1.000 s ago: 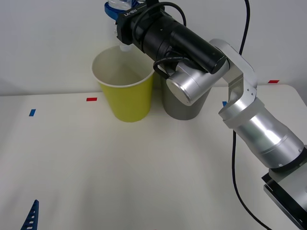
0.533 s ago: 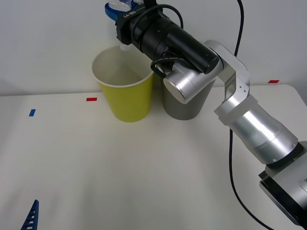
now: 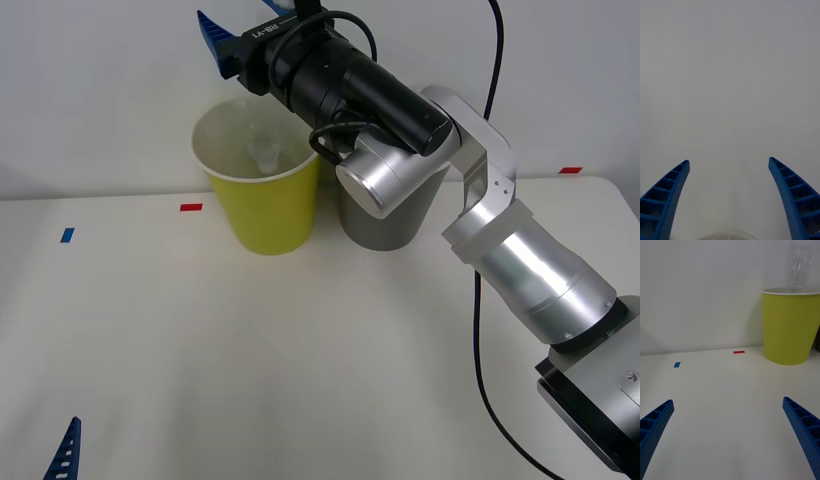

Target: Put cans in the gray bin and PET bottles in the light green bin.

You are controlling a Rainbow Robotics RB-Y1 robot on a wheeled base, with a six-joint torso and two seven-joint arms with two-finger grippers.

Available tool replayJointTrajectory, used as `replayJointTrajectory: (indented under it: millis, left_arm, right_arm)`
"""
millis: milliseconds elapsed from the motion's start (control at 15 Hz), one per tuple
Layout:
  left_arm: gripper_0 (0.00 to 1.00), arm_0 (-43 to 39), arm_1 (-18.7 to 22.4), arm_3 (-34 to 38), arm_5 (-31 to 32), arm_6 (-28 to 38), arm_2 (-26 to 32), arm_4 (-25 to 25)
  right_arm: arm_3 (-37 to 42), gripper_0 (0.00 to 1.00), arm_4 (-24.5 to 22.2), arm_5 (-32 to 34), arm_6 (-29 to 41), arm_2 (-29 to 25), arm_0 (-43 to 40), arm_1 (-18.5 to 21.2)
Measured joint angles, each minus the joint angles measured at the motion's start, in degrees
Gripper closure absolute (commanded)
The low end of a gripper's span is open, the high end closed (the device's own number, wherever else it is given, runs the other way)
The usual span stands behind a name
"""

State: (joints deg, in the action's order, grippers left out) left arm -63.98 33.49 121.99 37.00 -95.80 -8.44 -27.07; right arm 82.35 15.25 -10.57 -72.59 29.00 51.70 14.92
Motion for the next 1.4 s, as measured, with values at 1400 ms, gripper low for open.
replayJointTrajectory:
  millis: [1400]
  left_arm:
    - [0.0, 0.0, 0.0, 0.0, 0.0, 0.0, 0.0, 0.0]
  right_arm:
    - [37.3, 0.0, -9.4, -10.6, 1.1, -10.8, -29.2, 6.8]
